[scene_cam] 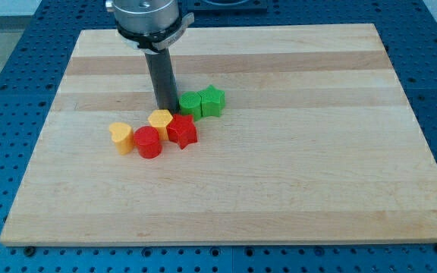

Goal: Slide the yellow hexagon along with red star a bit down and right

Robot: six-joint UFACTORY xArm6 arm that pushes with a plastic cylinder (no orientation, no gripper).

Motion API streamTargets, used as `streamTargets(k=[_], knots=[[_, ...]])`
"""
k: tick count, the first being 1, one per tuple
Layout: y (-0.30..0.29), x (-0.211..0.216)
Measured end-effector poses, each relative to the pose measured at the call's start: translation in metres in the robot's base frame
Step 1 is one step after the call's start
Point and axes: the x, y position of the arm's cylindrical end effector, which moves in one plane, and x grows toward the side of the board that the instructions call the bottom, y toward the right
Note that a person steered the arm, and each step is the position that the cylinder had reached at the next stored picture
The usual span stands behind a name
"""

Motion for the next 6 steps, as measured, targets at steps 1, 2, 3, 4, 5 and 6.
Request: streamTargets(k=[1, 2, 3, 4, 5, 6], knots=[[-0.004, -0.009], [-0.018, -0.019], [-0.036, -0.021], [-0.042, -0.002], [-0.035, 0.015], [-0.016, 0.025]])
